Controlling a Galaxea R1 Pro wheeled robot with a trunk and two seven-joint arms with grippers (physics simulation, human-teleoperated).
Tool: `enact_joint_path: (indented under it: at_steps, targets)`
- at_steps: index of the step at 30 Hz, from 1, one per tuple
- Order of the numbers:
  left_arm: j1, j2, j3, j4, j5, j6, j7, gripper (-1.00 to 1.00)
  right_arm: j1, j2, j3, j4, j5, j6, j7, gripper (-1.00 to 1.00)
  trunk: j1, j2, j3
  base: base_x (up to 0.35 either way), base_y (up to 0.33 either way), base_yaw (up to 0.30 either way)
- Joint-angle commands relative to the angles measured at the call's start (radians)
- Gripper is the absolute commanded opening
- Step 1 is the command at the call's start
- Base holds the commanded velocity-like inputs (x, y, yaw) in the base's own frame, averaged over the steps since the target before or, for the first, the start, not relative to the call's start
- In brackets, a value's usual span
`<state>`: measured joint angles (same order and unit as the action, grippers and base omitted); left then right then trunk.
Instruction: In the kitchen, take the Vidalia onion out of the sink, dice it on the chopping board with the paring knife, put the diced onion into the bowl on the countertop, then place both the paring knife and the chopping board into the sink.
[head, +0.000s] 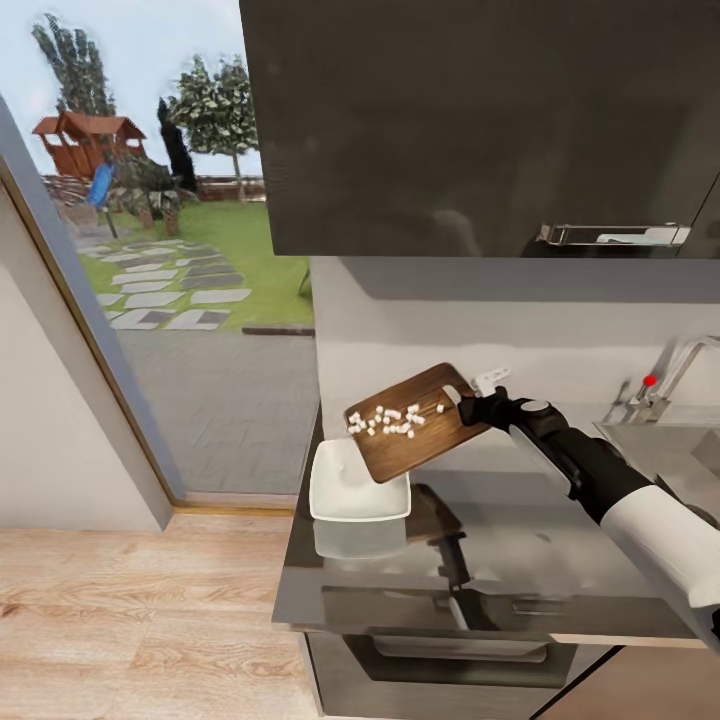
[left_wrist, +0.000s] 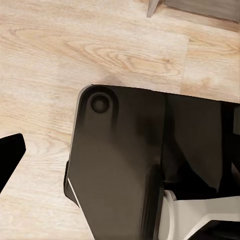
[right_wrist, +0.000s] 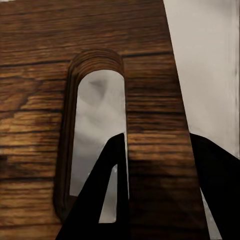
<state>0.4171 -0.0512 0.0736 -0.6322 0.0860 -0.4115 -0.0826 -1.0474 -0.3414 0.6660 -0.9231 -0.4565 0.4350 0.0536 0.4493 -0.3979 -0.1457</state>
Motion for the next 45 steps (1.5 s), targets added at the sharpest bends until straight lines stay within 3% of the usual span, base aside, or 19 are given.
enact_joint_path:
  at_steps: [1, 9, 19, 24, 28, 45]
  targets:
    - [0.0, -0.001, 0.004, -0.001, 0.009, 0.0, -0.008, 1.0, -0.001, -0.001, 0.003, -0.002, -0.001, 0.004, -0.01, -1.0, 0.001, -0.002, -0.002, 0.0, 0.0, 0.0]
    - [0.0, -0.001, 0.003, -0.001, 0.009, 0.0, -0.009, 1.0, -0.001, 0.001, 0.004, -0.002, 0.064, 0.005, -0.033, -1.0, 0.001, -0.002, -0.002, 0.0, 0.0, 0.0]
    - [0.0, -0.001, 0.004, -0.001, 0.009, 0.0, -0.009, 1.0, -0.002, 0.009, 0.005, -0.002, 0.073, 0.006, -0.037, -1.0, 0.001, -0.002, -0.002, 0.0, 0.0, 0.0]
    - [0.0, -0.001, 0.004, -0.001, 0.009, 0.0, -0.008, 1.0, -0.002, 0.045, 0.005, -0.002, 0.079, 0.017, -0.081, -1.0, 0.001, -0.002, -0.002, 0.0, 0.0, 0.0]
    - [0.0, -0.001, 0.004, -0.001, 0.009, 0.0, -0.009, 1.0, -0.002, 0.058, 0.004, -0.002, 0.09, 0.029, -0.099, -1.0, 0.001, -0.002, -0.002, 0.0, 0.0, 0.0]
    - [0.0, -0.001, 0.003, -0.001, 0.009, 0.0, -0.009, 1.0, -0.001, 0.064, 0.005, -0.002, 0.128, 0.033, -0.107, -1.0, 0.001, -0.002, -0.002, 0.0, 0.0, 0.0]
